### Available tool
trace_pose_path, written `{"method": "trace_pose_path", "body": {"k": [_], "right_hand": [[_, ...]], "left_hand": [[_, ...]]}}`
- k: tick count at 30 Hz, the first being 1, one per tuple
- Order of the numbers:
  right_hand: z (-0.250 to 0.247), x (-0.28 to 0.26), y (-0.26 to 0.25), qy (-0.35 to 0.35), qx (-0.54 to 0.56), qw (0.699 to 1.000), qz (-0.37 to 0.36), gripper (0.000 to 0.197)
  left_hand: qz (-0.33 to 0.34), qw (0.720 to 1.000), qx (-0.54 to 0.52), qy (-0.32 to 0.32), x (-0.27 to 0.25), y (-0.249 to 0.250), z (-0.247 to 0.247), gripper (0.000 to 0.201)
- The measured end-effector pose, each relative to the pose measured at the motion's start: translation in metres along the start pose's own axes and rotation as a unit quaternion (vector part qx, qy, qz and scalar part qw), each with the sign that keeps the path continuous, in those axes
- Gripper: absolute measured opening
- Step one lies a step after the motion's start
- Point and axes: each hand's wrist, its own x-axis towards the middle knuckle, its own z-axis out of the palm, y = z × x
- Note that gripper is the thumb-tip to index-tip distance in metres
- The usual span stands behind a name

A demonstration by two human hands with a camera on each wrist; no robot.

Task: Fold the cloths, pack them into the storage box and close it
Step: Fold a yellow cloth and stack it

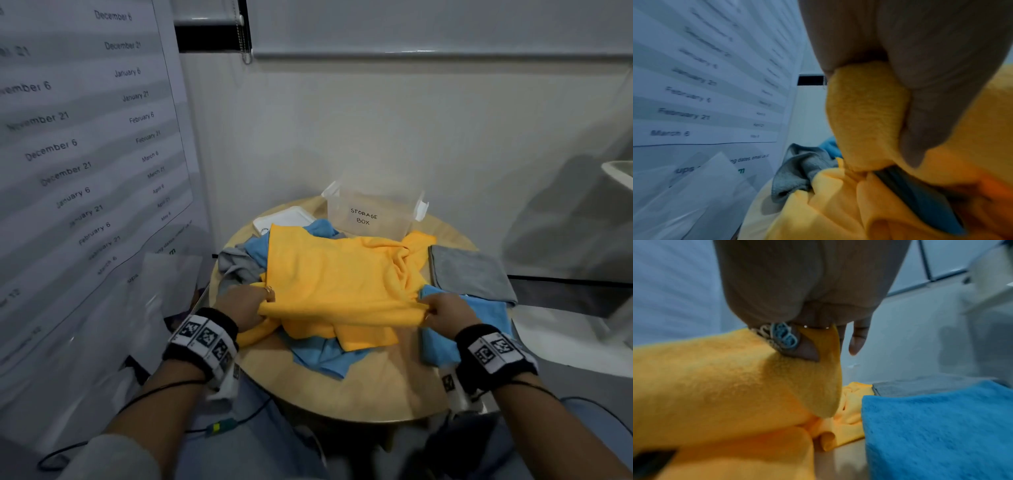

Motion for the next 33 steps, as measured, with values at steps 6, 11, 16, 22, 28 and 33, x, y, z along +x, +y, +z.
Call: {"method": "trace_pose_path", "body": {"k": [6,11,16,22,28,33], "right_hand": [[-0.026,-0.032,0.012,-0.042,0.225,0.972,-0.045,0.019],[-0.004,-0.011,0.032,-0.128,0.250,0.959,-0.042,0.042],[0.016,0.033,0.037,-0.065,0.362,0.930,0.022,0.032],[0.027,0.099,0.026,0.022,0.507,0.851,0.134,0.023],[0.039,0.157,0.016,0.076,0.292,0.931,0.204,0.033],[0.053,0.181,0.019,0.082,0.248,0.941,0.214,0.034]], "left_hand": [[-0.036,0.992,-0.103,-0.060,-0.019,-0.031,-0.008,0.042],[-0.099,0.974,-0.104,-0.175,-0.020,-0.036,-0.001,0.039],[-0.146,0.904,-0.395,-0.077,-0.013,-0.052,-0.019,0.045],[-0.164,0.734,-0.653,0.089,0.028,-0.044,-0.033,0.051],[-0.207,0.834,-0.491,0.146,0.115,-0.076,0.002,0.036],[-0.242,0.790,-0.524,0.204,0.143,-0.068,-0.007,0.031]]}}
